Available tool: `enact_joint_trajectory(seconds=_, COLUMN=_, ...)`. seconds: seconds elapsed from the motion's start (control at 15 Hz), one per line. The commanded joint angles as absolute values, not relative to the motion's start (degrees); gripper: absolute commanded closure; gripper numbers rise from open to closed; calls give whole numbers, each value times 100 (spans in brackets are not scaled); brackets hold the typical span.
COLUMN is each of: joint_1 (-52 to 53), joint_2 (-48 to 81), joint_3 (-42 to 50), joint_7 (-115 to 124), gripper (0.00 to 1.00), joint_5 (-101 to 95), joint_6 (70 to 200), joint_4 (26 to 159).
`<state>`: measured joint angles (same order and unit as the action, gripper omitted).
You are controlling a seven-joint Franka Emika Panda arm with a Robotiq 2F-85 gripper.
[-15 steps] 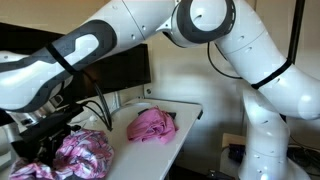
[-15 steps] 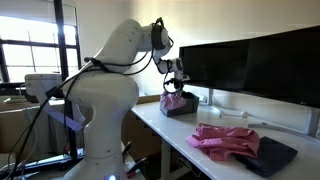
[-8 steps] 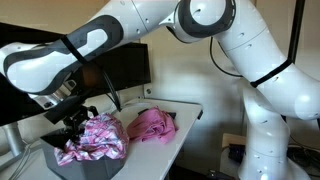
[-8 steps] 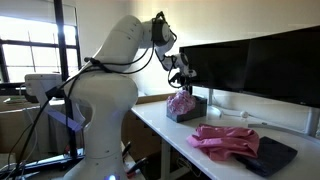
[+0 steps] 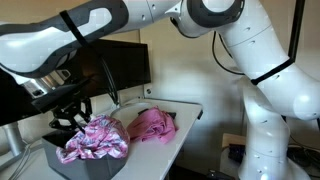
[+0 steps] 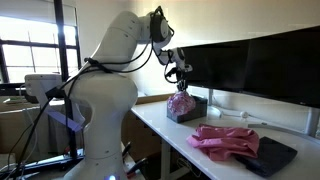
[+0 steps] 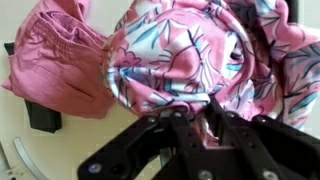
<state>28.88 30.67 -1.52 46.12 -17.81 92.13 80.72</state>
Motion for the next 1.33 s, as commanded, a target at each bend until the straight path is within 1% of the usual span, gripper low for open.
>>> enact_joint_trajectory(seconds=0.0, joint_1=2640, joint_2=2590, joint_3=-356, joint_7=4784, gripper=40, joint_5=-1692, joint_6=9628, joint_4=8444)
enact_joint_trajectory(seconds=0.2, joint_1=2503, joint_2=2155, joint_3=-369, joint_7=4924, gripper=21, joint_5=-1678, joint_6=10193, joint_4=8743)
enact_joint_trajectory(seconds=0.4, joint_1=2137, joint_2=1453, joint_3=-506, joint_7=4684, gripper=2, joint_5=-1145, joint_6=10718, joint_4=9455)
enact_joint_trajectory(seconds=0.53, joint_1=1899, joint_2=1032, joint_3=-623, joint_7=4451, gripper=0, joint_5=-630, joint_6=10876, joint_4=9950)
enact_joint_trajectory(seconds=1.0, joint_1=1245, joint_2=-117, joint_3=-718, joint_7=3108, gripper=0, joint_5=1646, joint_6=11000, joint_4=11929)
enact_joint_trajectory(seconds=1.27, joint_1=1049, joint_2=-468, joint_3=-674, joint_7=2817, gripper=0, joint_5=1945, joint_6=11380, joint_4=12786)
